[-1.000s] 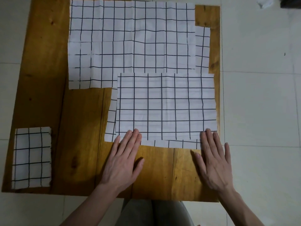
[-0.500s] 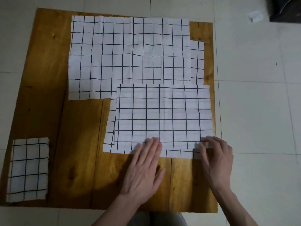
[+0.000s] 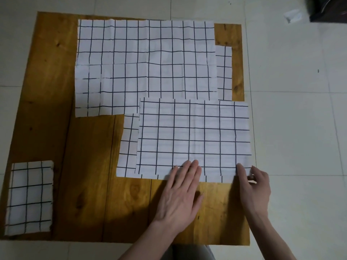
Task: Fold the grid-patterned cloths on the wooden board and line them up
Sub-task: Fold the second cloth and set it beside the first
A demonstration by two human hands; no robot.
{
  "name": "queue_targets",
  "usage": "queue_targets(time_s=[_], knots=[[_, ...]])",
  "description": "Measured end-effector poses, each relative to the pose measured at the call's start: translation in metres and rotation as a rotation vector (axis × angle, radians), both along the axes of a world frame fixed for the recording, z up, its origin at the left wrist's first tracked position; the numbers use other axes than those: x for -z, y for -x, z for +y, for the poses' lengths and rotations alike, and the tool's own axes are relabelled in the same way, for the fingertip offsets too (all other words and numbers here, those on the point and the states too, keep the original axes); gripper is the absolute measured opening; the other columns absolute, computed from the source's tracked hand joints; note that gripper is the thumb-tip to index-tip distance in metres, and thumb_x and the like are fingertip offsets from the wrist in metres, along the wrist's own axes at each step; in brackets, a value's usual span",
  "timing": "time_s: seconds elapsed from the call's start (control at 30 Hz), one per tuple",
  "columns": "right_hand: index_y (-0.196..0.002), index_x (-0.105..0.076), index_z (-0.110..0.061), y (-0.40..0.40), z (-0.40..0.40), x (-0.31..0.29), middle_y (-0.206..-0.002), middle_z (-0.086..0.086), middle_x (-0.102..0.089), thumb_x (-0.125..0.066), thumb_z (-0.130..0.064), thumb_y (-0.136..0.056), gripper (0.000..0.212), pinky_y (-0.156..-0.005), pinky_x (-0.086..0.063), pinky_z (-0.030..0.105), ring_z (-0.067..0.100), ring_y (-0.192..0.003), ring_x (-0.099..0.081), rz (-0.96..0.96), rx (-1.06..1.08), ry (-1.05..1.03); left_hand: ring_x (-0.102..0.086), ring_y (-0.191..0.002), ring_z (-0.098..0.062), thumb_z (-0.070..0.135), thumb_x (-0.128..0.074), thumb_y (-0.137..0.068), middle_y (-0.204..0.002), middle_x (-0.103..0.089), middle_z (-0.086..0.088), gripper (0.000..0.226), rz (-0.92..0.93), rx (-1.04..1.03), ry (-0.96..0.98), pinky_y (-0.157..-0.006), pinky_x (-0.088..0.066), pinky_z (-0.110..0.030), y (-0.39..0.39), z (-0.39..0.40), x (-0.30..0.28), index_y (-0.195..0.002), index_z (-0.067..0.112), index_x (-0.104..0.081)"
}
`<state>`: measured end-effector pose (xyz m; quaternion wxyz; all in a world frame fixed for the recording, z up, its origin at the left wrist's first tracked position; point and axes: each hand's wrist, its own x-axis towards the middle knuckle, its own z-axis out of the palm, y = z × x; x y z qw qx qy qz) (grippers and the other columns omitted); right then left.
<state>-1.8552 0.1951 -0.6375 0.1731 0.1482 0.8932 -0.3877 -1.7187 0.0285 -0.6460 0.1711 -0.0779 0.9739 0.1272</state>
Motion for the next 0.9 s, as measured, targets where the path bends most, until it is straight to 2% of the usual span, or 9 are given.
queue_targets(time_s=[0.1, 0.2, 0.3, 0.4, 0.5, 0.6, 0.67, 0.77, 0.9], knots=[[-0.108, -0.069, -0.013, -0.006, -0.001, -0.006, -0.111, 0.000, -0.059, -0.070, -0.033, -0.099, 0.022, -0.077, -0.042, 0.013, 0.023, -0.098, -0.062, 0.090, 0.038, 0.012, -0.007, -0.162, -0.026, 0.055, -0.015, -0.110, -0.175, -0.011, -0.007, 0.070, -0.006, -0.001, -0.019, -0.125, -0.014, -0.051, 0.002, 0.005, -0.001, -0.166, 0.013, -0.020], [-0.115, -0.072, -0.017, -0.011, -0.011, -0.022, -0.107, 0.000, -0.064, -0.067, -0.027, -0.101, 0.018, -0.072, -0.040, 0.002, 0.008, -0.091, -0.062, 0.173, 0.066, 0.068, -0.009, -0.162, -0.026, 0.055, -0.015, -0.109, -0.175, -0.013, -0.006, 0.070, -0.011, -0.008, -0.035, -0.124, -0.015, -0.051, 0.003, 0.006, -0.002, -0.166, 0.014, -0.021], [-0.113, -0.068, -0.028, -0.016, -0.029, -0.040, -0.101, -0.001, -0.064, -0.065, -0.024, -0.103, 0.012, -0.072, -0.042, 0.005, 0.012, -0.089, -0.059, 0.249, 0.068, 0.166, -0.016, -0.161, -0.025, 0.055, -0.018, -0.109, -0.174, -0.019, -0.005, 0.069, -0.012, -0.019, -0.055, -0.126, -0.022, -0.053, 0.005, 0.003, -0.005, -0.165, 0.015, -0.025], [-0.111, -0.072, -0.015, -0.023, -0.046, -0.056, -0.098, -0.001, -0.062, -0.064, -0.027, -0.103, 0.016, -0.076, -0.045, 0.014, 0.016, -0.091, -0.059, 0.321, 0.006, 0.219, -0.021, -0.159, -0.025, 0.056, -0.023, -0.109, -0.172, -0.025, -0.004, 0.068, -0.011, -0.018, -0.070, -0.123, -0.033, -0.052, 0.006, 0.000, -0.010, -0.163, 0.017, -0.031], [-0.119, -0.074, -0.010, -0.029, -0.065, -0.070, -0.098, 0.000, -0.061, -0.065, -0.030, -0.098, 0.030, -0.080, -0.047, 0.025, 0.015, -0.091, -0.059, 0.354, 0.022, 0.302, -0.020, -0.160, -0.025, 0.059, -0.029, -0.107, -0.172, -0.025, -0.003, 0.069, -0.001, -0.010, -0.089, -0.123, -0.034, -0.052, 0.006, -0.004, -0.012, -0.162, 0.017, -0.034], [-0.124, -0.075, -0.016, -0.036, -0.085, -0.080, -0.095, 0.003, -0.062, -0.071, -0.020, -0.096, 0.028, -0.083, -0.048, 0.029, 0.019, -0.092, -0.060, 0.369, 0.037, 0.438, -0.014, -0.161, -0.024, 0.060, -0.029, -0.108, -0.175, -0.015, -0.001, 0.071, 0.044, -0.020, -0.156, -0.125, -0.028, -0.050, 0.005, -0.012, -0.017, -0.166, 0.020, -0.020], [-0.123, -0.074, -0.017, -0.041, -0.096, -0.087, -0.094, 0.005, -0.062, -0.071, -0.014, -0.097, 0.027, -0.080, -0.048, 0.021, 0.021, -0.092, -0.060, 0.391, -0.027, 0.470, -0.006, -0.162, -0.021, 0.058, -0.024, -0.109, -0.176, -0.008, 0.001, 0.070, 0.084, -0.041, -0.227, -0.128, -0.023, -0.049, 0.004, -0.018, -0.020, -0.167, 0.020, -0.013], [-0.127, -0.072, -0.015, -0.050, -0.109, -0.093, -0.094, 0.008, -0.061, -0.069, -0.006, -0.097, 0.032, -0.077, -0.048, 0.012, 0.017, -0.092, -0.061, 0.413, -0.147, 0.479, -0.005, -0.162, -0.019, 0.058, -0.026, -0.109, -0.175, -0.013, -0.002, 0.072, 0.142, -0.105, -0.298, -0.127, -0.024, -0.051, -0.002, -0.030, -0.022, -0.167, 0.016, -0.016], [-0.135, -0.068, -0.011, -0.060, -0.118, -0.079, -0.098, 0.002, -0.055, -0.063, -0.017, -0.100, 0.036, -0.079, -0.051, 0.030, 0.020, -0.092, -0.060, 0.489, -0.382, 0.395, -0.008, -0.162, -0.019, 0.053, -0.044, -0.107, -0.174, -0.018, -0.004, 0.078, 0.197, -0.191, -0.322, -0.127, -0.027, -0.049, -0.012, -0.050, -0.021, -0.167, 0.013, -0.015]])
